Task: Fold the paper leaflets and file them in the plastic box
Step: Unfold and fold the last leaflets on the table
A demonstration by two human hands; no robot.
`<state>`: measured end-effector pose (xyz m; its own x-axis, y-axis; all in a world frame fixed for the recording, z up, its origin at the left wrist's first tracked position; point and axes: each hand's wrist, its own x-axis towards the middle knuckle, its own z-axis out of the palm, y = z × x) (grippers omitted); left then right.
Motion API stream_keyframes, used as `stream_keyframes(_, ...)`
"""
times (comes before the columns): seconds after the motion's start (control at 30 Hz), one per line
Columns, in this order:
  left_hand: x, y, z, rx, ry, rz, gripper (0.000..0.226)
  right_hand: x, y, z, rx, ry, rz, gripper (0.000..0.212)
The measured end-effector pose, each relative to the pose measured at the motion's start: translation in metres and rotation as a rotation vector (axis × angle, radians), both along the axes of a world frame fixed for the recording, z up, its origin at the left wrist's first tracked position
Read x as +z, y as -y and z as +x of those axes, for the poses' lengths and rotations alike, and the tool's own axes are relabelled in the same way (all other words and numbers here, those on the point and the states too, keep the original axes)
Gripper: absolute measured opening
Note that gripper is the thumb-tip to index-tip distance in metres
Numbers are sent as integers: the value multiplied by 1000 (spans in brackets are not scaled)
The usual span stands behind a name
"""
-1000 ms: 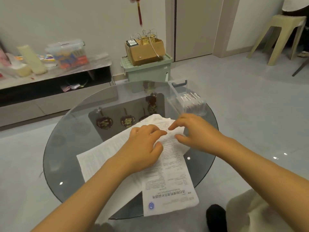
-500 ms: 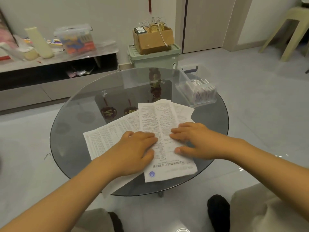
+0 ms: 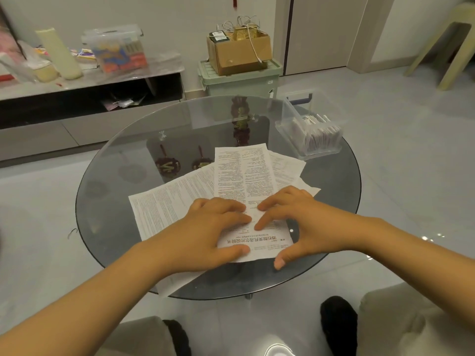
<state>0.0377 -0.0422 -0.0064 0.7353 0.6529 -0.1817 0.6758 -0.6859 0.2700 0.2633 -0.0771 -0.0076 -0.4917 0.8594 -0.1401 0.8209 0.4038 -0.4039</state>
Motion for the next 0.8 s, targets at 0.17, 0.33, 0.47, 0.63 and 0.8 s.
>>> stream_keyframes(0.17, -2, 1, -4, -45, -44, -63, 71, -1, 5, -1, 22, -15, 6, 41)
stream_keyframes(0.33, -3, -2, -7, -47, 1, -99, 72, 3, 4, 1, -21, -105, 40, 23)
stream_keyframes(0.47, -2, -4, -5, -12, 122, -125, 51, 6, 5, 2, -141, -200, -31, 19)
stream_keyframes(0.63, 9, -5, -3, 119, 270, -261, 31, 12, 5, 0, -248, -328, -52, 19)
stream_keyframes(0.8, 14, -4, -3, 278, 408, -497, 41, 18, 4, -3, -400, -622, -40, 23)
